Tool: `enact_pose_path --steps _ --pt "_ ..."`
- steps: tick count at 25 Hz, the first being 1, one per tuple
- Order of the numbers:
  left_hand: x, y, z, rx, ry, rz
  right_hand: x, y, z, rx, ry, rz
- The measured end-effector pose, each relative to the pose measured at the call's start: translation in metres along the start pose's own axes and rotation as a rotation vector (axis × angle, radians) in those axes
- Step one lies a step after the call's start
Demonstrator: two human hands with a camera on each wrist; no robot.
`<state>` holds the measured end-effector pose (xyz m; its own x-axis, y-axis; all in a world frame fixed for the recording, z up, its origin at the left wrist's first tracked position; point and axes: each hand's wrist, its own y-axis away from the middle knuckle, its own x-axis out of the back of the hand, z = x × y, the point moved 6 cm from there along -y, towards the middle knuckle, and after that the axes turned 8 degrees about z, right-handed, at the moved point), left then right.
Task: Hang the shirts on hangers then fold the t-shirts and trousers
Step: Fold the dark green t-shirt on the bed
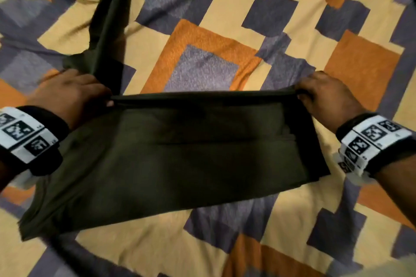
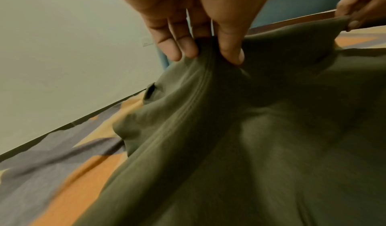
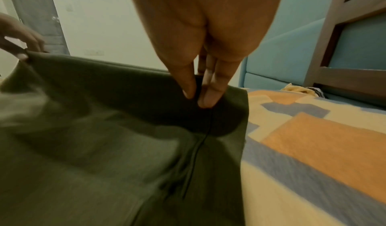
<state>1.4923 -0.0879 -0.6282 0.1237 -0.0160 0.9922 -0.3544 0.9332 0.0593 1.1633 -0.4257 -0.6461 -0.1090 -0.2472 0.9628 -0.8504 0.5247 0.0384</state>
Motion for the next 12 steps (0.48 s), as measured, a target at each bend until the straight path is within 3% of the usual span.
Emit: enact_pose_path --steps 6,9,12 --pt "-0.040 0.059 0.079 -0.275 0.000 -0.020 -0.047 0.084 0.022 -0.145 0.049 -0.124" --pt "-0.067 0.079 0.085 -0.235 -0.087 -0.103 -0.061 0.090 0.022 -0.190 0.051 -0.111" --pt "-0.075 0.084 0.086 -0.126 -0.099 -0.099 -0.057 0.089 0.016 -0.214 0.015 -0.054"
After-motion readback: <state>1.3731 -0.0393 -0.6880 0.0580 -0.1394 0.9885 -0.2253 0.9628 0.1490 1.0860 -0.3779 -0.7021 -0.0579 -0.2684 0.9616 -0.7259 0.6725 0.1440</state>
